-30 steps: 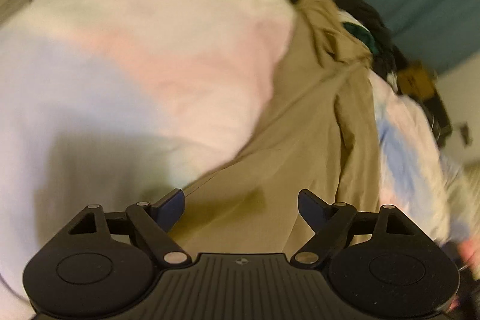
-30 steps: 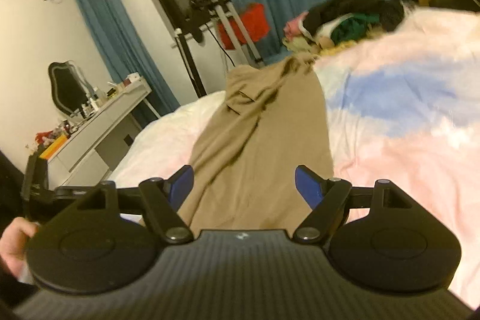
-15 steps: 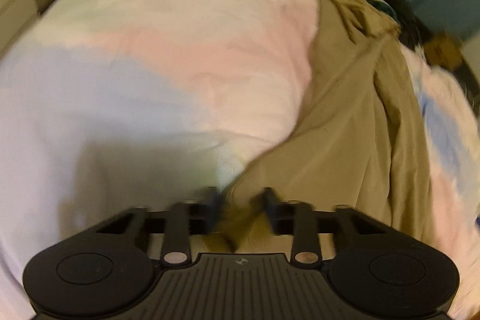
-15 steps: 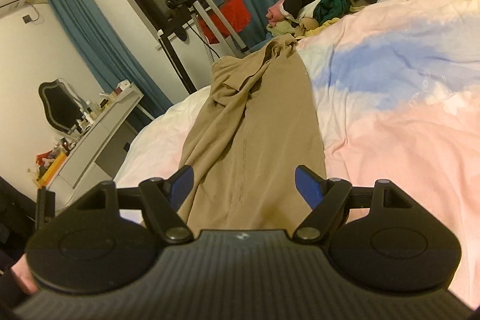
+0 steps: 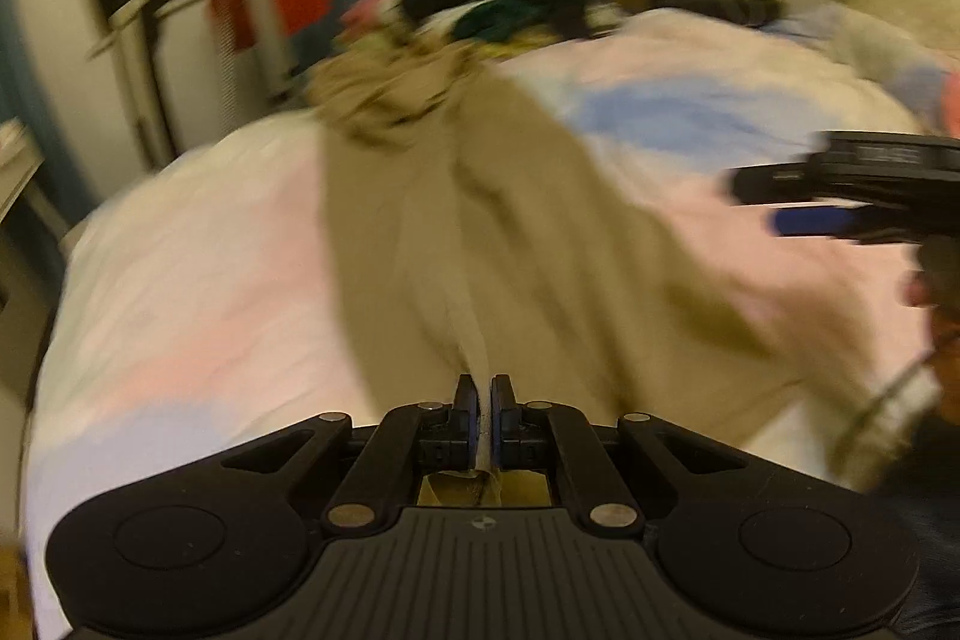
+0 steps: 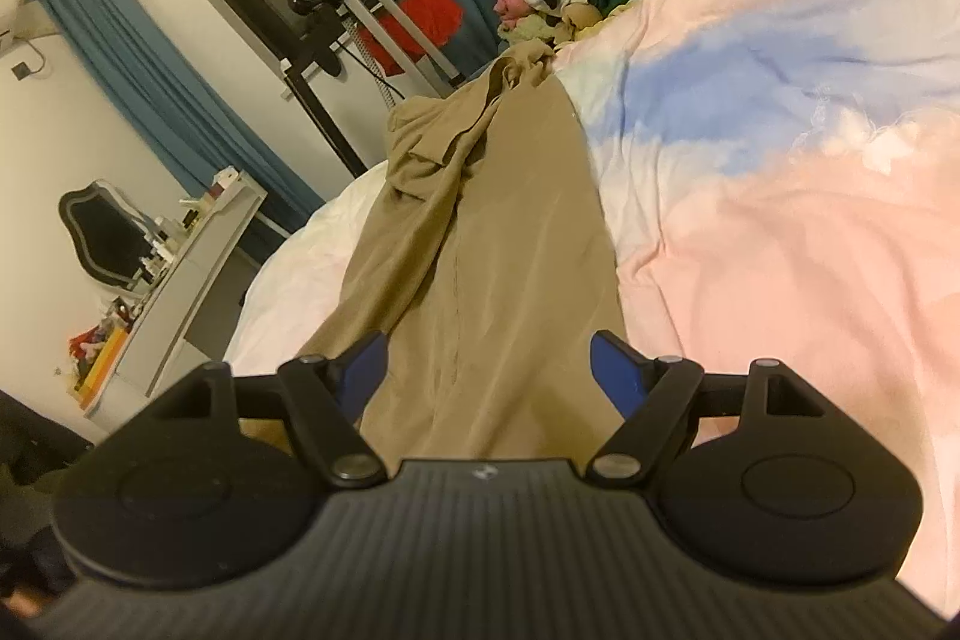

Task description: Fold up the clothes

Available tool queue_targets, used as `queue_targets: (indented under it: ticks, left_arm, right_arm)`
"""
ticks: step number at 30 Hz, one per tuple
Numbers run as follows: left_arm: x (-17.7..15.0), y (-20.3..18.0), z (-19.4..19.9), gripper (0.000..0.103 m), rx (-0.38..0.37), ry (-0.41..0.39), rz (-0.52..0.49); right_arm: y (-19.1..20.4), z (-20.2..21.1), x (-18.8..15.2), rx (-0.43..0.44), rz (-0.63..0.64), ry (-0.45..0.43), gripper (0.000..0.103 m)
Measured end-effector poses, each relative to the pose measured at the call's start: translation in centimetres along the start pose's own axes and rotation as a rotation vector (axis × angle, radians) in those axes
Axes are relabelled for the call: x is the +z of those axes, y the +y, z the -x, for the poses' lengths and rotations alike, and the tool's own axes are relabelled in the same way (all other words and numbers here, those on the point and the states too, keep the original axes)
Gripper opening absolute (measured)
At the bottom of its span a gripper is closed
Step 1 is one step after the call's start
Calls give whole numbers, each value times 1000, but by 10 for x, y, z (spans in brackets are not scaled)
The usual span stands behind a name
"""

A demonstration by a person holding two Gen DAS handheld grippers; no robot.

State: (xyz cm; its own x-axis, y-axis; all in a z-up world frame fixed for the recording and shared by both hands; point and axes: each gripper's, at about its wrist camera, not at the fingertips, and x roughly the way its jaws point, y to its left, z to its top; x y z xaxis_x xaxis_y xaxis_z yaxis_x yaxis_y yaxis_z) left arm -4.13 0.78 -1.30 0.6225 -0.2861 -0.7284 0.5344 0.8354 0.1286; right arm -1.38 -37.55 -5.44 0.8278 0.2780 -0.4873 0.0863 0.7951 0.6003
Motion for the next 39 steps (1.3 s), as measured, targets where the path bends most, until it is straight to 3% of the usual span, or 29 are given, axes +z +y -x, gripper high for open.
queue_targets:
  ticks: [3,8,10,12,16,21,24,26,29,33,35,37,39]
  left_arm:
    - [3,-28,-2,5,-44,-27,-67]
    - [-5,-53,-41,6,-132,36,-94]
    - [-10,-50,-61,17,-199,91,-54]
    - [-14,-38,-69,26,-265,121,33]
    - [-17,9,-74,64,-374,115,297]
    - [-40,78,-90,71,-353,125,691]
    - [-63,106,-109,70,-314,206,913]
    - [-72,116,-119,70,-302,234,996]
    - [-75,118,-124,71,-310,228,1029]
    - [-77,112,-123,70,-322,216,993]
    - [-76,106,-123,58,-345,218,966]
    - [-75,101,-122,39,-357,213,949]
    - [-77,99,-117,22,-337,193,946]
  right_arm:
    - [-3,-1,0,-8,-7,16,77]
    - [-9,-5,0,-3,-37,49,77]
    - [-12,-7,0,-4,-46,68,77]
    - [-20,-8,-1,3,-76,94,77]
    - [-37,-13,-4,20,-160,150,76]
    - [-58,-23,-13,-9,-261,178,67]
    - [-66,-28,-18,-55,-281,197,65]
    - [-71,-31,-21,-86,-294,209,64]
    - [-80,-35,-27,-101,-347,220,63]
    - [-84,-38,-32,-40,-408,255,64]
    - [-83,-39,-34,13,-428,281,64]
    - [-81,-39,-36,82,-457,305,64]
    - [-76,-36,-37,124,-457,296,54]
